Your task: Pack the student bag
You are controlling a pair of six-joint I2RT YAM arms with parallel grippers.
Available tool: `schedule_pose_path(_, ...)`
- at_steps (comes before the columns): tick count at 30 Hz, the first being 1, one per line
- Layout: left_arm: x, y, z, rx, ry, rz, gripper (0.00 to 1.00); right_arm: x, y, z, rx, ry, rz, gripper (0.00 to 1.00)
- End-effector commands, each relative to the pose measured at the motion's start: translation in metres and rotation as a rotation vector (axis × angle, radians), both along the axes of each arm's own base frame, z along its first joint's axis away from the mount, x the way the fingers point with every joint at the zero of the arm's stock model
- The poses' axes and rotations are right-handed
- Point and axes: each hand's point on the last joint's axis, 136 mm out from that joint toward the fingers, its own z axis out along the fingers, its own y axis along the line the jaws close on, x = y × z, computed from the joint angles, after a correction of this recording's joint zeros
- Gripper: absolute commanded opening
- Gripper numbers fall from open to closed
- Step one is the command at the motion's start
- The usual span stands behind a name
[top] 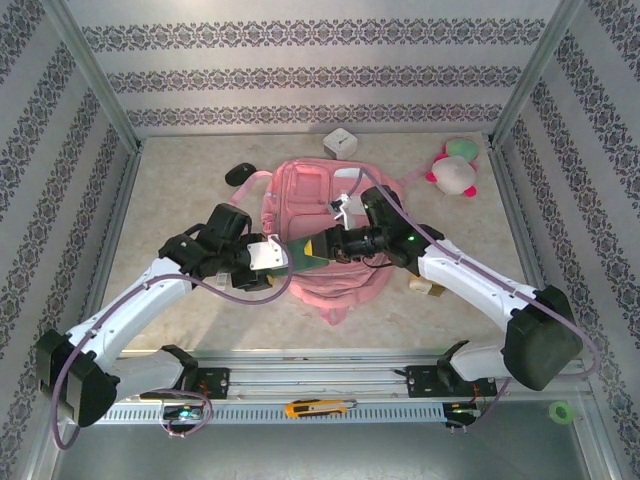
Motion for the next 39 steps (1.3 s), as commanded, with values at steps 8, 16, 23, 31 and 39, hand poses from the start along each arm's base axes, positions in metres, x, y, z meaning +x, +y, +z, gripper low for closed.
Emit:
schedule_pose_path(8,0.018,-0.027,0.025,-0.114,-0.086,0.005,0.74,0.017,-0.053,0.013,0.073,-0.056,-0.169,0.25)
schedule_pose_path(16,0.036,-0.058,0.011,-0.126,-0.155,-0.052,0.74,0.04,-0.157,0.015,0.14,-0.071,-0.495,0.24)
schedule_pose_path(23,0.058,-0.098,-0.021,-0.078,-0.224,-0.126,0.73,0.039,-0.225,0.015,0.178,-0.108,-0.747,0.25)
schedule_pose_path(31,0.083,-0.117,-0.055,-0.058,-0.235,-0.11,0.71,0.028,-0.227,0.006,0.186,-0.091,-0.753,0.26)
schedule_pose_path(39,0.097,-0.118,-0.075,-0.036,-0.265,-0.072,0.56,0.025,-0.227,0.003,0.18,-0.088,-0.754,0.24)
